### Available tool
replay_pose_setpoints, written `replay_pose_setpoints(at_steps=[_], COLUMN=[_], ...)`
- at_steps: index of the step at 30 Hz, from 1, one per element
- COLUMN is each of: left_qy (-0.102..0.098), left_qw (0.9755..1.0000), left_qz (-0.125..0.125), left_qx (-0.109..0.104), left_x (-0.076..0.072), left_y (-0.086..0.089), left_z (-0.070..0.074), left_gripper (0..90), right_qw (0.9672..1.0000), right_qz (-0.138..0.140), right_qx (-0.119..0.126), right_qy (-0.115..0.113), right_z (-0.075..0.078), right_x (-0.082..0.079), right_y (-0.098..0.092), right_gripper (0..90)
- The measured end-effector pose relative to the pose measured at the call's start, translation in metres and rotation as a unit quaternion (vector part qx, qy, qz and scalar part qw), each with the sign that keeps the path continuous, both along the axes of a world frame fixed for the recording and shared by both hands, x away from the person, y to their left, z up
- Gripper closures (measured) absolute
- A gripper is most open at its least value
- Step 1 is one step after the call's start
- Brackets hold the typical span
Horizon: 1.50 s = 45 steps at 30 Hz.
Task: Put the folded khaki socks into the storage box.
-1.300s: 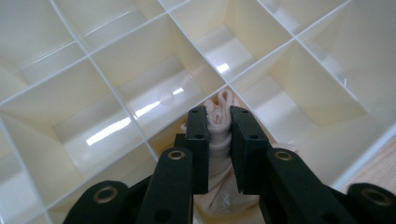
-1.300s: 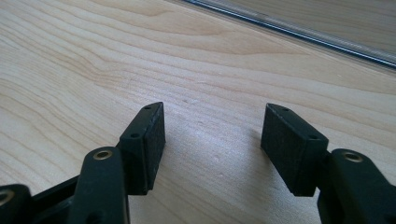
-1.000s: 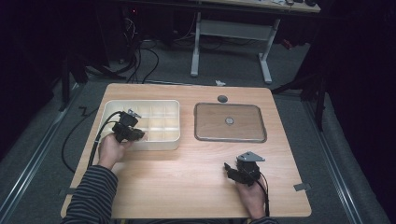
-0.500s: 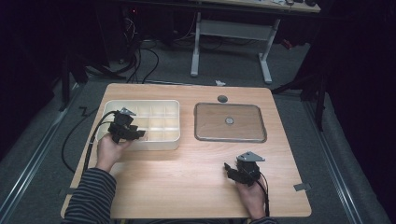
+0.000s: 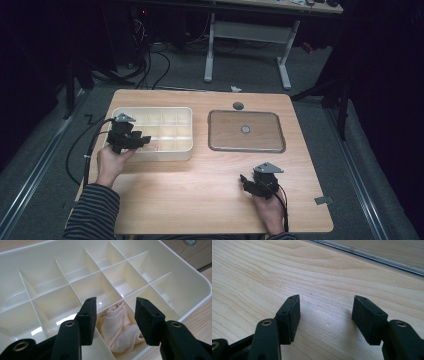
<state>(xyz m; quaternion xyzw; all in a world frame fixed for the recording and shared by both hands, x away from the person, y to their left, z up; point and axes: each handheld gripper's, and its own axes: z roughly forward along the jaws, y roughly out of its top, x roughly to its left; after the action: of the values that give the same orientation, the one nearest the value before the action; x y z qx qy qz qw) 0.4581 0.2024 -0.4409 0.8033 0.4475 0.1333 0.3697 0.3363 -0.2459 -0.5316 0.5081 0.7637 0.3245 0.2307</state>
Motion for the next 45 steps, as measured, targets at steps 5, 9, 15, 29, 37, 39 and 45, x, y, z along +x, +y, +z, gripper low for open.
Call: replay_pose_setpoints(at_steps=[5,9,15,29,37,39,45], left_qy=[-0.008,-0.014,-0.016,-0.029,-0.034,-0.035,-0.042], left_qw=[0.9999,0.9998,0.9995,0.9984,0.9982,0.9982,0.9968], left_qz=[0.003,0.002,0.006,0.014,0.014,0.012,0.013], left_qx=[-0.006,-0.015,-0.028,-0.046,-0.048,-0.046,-0.067], left_x=[-0.005,-0.009,-0.015,-0.03,-0.039,-0.041,-0.049], left_y=[0.002,0.002,0.007,0.017,0.019,0.018,0.02], left_z=[0.005,0.007,0.007,0.01,0.011,0.012,0.012], left_gripper=[49.7,48.5,46.2,39.3,36.1,35.0,32.6], right_qw=[1.0,1.0,1.0,1.0,1.0,1.0,1.0], right_qz=[0.0,0.0,0.0,0.0,0.0,0.0,0.0], right_qx=[0.0,0.0,0.0,0.0,0.0,0.0,0.001], right_qy=[0.0,0.0,0.0,0.0,0.0,0.0,0.001], right_z=[0.0,0.0,0.0,0.0,0.0,0.0,0.0], right_x=[0.0,0.0,0.0,0.0,0.0,0.0,0.0], right_y=[0.0,0.0,0.0,0.0,0.0,0.0,0.0], right_gripper=[39.9,39.9,39.9,39.8,39.7,39.7,39.7])
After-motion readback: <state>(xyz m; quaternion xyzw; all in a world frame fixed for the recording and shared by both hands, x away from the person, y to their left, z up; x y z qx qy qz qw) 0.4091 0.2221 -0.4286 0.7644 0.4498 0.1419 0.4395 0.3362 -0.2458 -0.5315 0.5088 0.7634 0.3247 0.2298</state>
